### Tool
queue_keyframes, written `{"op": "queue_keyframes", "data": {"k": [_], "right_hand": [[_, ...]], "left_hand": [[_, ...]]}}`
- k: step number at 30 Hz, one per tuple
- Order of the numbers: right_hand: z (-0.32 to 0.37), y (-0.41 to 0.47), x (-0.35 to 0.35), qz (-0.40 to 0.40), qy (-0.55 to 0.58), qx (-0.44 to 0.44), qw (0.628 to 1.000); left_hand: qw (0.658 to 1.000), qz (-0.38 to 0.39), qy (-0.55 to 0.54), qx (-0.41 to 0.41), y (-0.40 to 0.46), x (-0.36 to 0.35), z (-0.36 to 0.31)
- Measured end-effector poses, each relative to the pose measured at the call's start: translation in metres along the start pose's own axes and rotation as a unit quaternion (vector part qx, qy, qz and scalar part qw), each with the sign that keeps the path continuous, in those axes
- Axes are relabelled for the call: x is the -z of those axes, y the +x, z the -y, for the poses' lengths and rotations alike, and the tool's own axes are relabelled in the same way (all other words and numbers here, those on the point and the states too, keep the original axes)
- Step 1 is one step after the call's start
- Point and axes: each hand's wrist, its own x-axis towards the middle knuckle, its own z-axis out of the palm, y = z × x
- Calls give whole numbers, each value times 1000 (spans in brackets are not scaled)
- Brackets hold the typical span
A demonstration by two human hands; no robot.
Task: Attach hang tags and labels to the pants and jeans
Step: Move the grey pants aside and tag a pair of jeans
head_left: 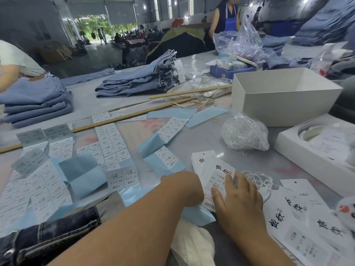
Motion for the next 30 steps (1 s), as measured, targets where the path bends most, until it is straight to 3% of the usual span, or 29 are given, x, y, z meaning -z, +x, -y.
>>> {"op": "queue_keyframes", "data": {"k": [6, 13, 16, 20, 24, 30], "right_hand": [[-1, 3, 6, 2, 25, 7, 1000], [1, 8, 6, -150, 100, 59, 982], [0, 13, 11, -141, 260, 17, 955], [-1, 19, 17, -138, 429, -51, 891], [-2, 22, 21, -125, 502, -64, 853], [-1, 23, 22, -76, 541, -60, 835]], "left_hand": [[1000, -5, -2, -7, -1, 1, 0], [999, -46, -4, -12, -6, 4, -1], [997, -72, -13, -8, -5, 5, -2], [990, -123, -64, -11, -3, 9, -3], [979, -151, -139, -18, 0, 9, -6], [966, -156, -204, -8, 2, 9, -4]]}}
